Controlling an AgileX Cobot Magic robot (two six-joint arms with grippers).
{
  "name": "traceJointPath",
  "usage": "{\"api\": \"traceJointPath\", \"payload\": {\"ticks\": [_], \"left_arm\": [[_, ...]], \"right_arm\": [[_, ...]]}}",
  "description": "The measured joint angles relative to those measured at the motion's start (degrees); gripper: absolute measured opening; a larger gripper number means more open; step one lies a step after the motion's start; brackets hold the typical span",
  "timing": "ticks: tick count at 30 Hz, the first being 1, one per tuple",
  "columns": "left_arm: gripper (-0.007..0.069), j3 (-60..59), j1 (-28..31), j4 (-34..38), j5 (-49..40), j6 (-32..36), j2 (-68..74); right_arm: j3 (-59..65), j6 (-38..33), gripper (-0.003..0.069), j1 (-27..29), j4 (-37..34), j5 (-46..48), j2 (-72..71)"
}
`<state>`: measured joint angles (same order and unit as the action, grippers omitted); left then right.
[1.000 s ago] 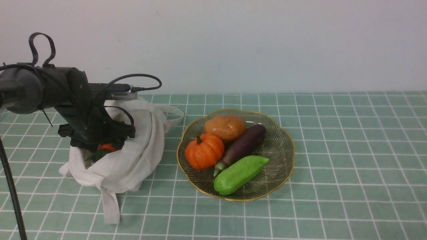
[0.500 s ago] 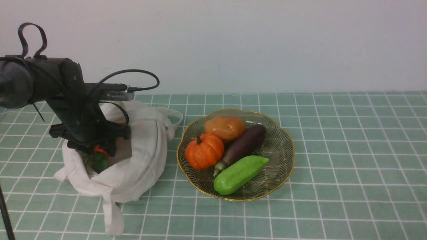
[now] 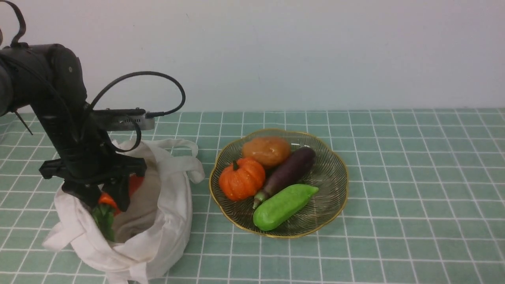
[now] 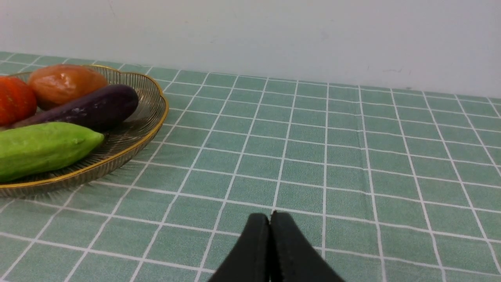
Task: Take vegetables from cloth bag on blue coffee tablecloth place on plate.
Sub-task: 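Take the vegetable out of the bag and place it on the dish with the left gripper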
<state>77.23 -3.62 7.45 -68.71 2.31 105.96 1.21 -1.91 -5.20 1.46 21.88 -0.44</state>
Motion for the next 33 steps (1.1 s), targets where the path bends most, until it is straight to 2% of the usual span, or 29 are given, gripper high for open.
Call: {"api": "traceJointPath", "payload": {"ticks": [7, 12, 22, 33], "left_arm": [[0.0311, 0.0, 0.0, 11.3, -0.1, 10.0, 0.0], [0.0311, 1.6, 0.1, 13.2, -0.5, 14.0, -0.1], [0.0311, 10.8, 6.7, 19.7, -1.0, 14.9, -0.3], [0.0311, 4.3, 7.4, 19.7, 0.4, 14.9, 6.7]], "right_arm": [[0.0, 0.0, -0.0015, 0.0, 0.0, 0.0, 0.0], [0.0, 0.0, -0.0015, 0.0, 0.0, 0.0, 0.0], [0.0, 0.0, -0.0015, 0.0, 0.0, 0.0, 0.0], [0.0, 0.0, -0.0015, 0.0, 0.0, 0.0, 0.0]]}}
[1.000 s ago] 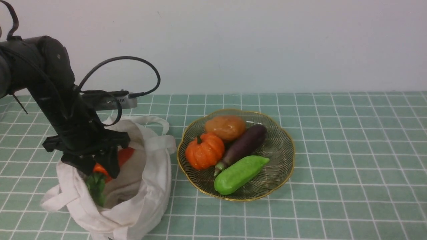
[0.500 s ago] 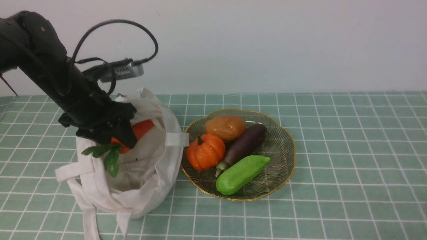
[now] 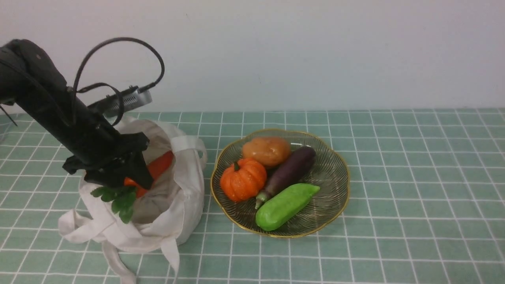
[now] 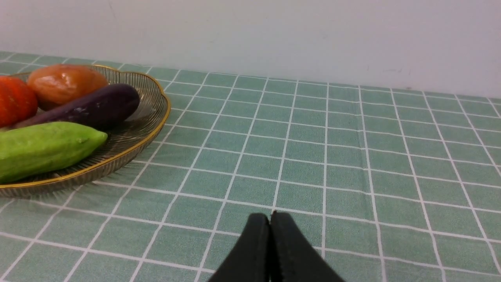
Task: Take vegetables from cloth bag on blue coffee tablecloth place on plate.
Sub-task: 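Take the vegetable out of the bag and place it on the dish with the left gripper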
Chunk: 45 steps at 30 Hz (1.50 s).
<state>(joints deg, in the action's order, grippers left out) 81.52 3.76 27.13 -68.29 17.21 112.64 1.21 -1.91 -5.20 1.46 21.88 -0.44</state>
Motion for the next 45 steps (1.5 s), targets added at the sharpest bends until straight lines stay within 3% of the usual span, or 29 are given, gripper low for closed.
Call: {"api": "traceJointPath", "payload": {"ticks": [7, 15, 22, 32, 45], "left_arm": [[0.0315, -0.2, 0.0, 0.0, 2.5, 0.0, 2.7], [0.0469, -0.2, 0.0, 0.6, 5.9, 0.0, 2.7], [0.0500, -0.2, 0.0, 1.5, 9.1, 0.3, 2.7], [0.0492, -0.2, 0.0, 8.3, 8.4, 7.5, 2.7], [0.0319, -0.5, -3.9, -1.1, 7.3, 4.1, 3.5]], "right_arm": [[0.0, 0.0, -0.0015, 0.0, 0.0, 0.0, 0.0], [0.0, 0.0, -0.0015, 0.0, 0.0, 0.0, 0.0], [0.0, 0.0, -0.0015, 0.0, 0.0, 0.0, 0.0], [0.0, 0.0, -0.0015, 0.0, 0.0, 0.0, 0.0], [0.0, 0.0, -0.0015, 0.0, 0.0, 0.0, 0.0]]}}
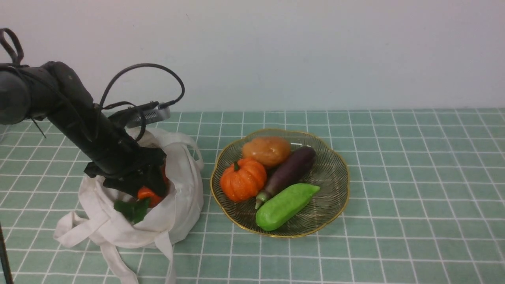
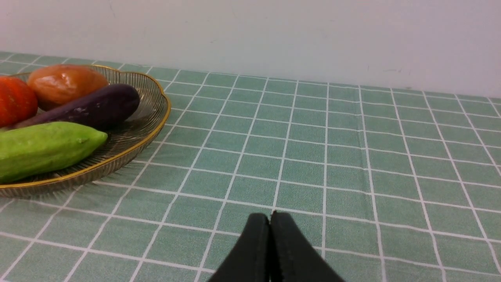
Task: Take vegetables from cloth bag on blue coffee tablecloth place on plate.
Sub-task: 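Take the vegetable out of the bag and place it on the dish with the left gripper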
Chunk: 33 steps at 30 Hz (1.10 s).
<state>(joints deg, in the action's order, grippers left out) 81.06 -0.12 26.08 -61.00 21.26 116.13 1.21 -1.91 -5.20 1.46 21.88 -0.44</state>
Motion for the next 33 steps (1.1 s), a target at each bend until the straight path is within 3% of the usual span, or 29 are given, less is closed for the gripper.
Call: {"api": "traceJointPath", "payload": {"ticks": [12, 21, 25, 29, 32, 33], "left_arm": [[0.0318, 2.3, -0.6, -5.7, -7.9, -2.3, -7.2], [0.0318, 1.3, -0.7, -20.1, -8.4, -17.3, -18.6], [0.0318, 1.3, -2.2, -19.2, -9.1, -20.2, -23.2], [0.0318, 1.3, -12.1, -10.2, -4.6, -18.6, -24.1], [0.0318, 1.3, -15.6, -8.3, -0.3, -16.5, -22.5], [0.0318, 1.3, -19.5, -7.0, 3.2, -14.2, -20.0]], "right_arm": [[0.0, 0.0, -0.0015, 0.0, 0.0, 0.0, 0.0], [0.0, 0.0, -0.0015, 0.0, 0.0, 0.0, 0.0], [0.0, 0.0, -0.0015, 0.0, 0.0, 0.0, 0.0], [0.0, 0.0, -0.0015, 0.0, 0.0, 0.0, 0.0], [0.0, 0.0, -0.0015, 0.0, 0.0, 0.0, 0.0], [0.0, 0.0, -0.0015, 0.0, 0.0, 0.0, 0.0]]}}
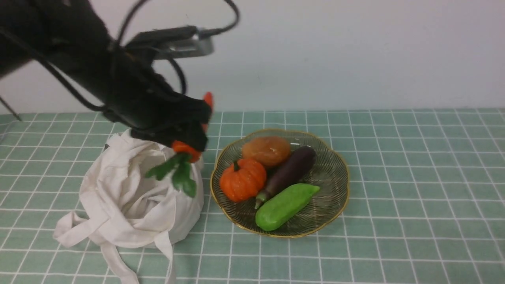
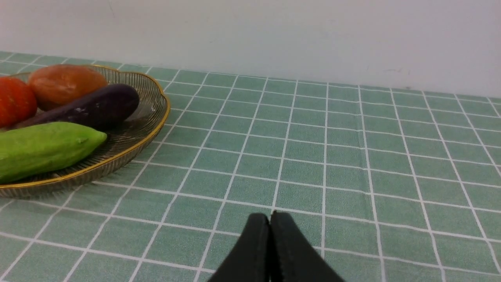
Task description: Take vegetables from cloth bag on blue coffee tablecloth place on plate.
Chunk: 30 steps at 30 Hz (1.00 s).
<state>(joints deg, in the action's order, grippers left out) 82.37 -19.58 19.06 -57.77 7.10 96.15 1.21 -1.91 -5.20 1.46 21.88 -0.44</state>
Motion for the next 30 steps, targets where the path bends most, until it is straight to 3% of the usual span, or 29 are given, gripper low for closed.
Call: {"api": "traceJointPath", "payload": {"ticks": [4, 8, 17, 21, 23, 26, 30], "left_arm": [[0.0318, 0.7, -7.3, 0.6, 8.1, 2.6, 7.9], [0.0318, 4.3, -10.6, 0.3, 11.4, 2.7, 13.2], [0.0328, 14.2, -16.1, -5.5, 11.5, 2.7, 22.9], [0.0422, 14.8, -16.7, -8.0, 11.5, 2.9, 24.0], [0.0531, 15.3, -16.7, -9.0, 11.2, 3.0, 24.0], [0.0622, 17.0, -16.7, -9.5, 8.6, 3.1, 24.0], [0.0652, 23.4, -16.7, -10.0, -0.7, 2.7, 23.9]], "right_arm": [[0.0, 0.0, -0.0015, 0.0, 0.0, 0.0, 0.0], [0.0, 0.0, -0.0015, 0.0, 0.0, 0.0, 0.0], [0.0, 0.0, -0.0015, 0.0, 0.0, 0.0, 0.0], [0.0, 0.0, -0.0015, 0.0, 0.0, 0.0, 0.0], [0.0, 0.0, -0.0015, 0.0, 0.0, 0.0, 0.0], [0.0, 0.0, -0.0015, 0.0, 0.0, 0.0, 0.0], [0.0, 0.0, -0.0015, 0.0, 0.0, 0.0, 0.0]]}}
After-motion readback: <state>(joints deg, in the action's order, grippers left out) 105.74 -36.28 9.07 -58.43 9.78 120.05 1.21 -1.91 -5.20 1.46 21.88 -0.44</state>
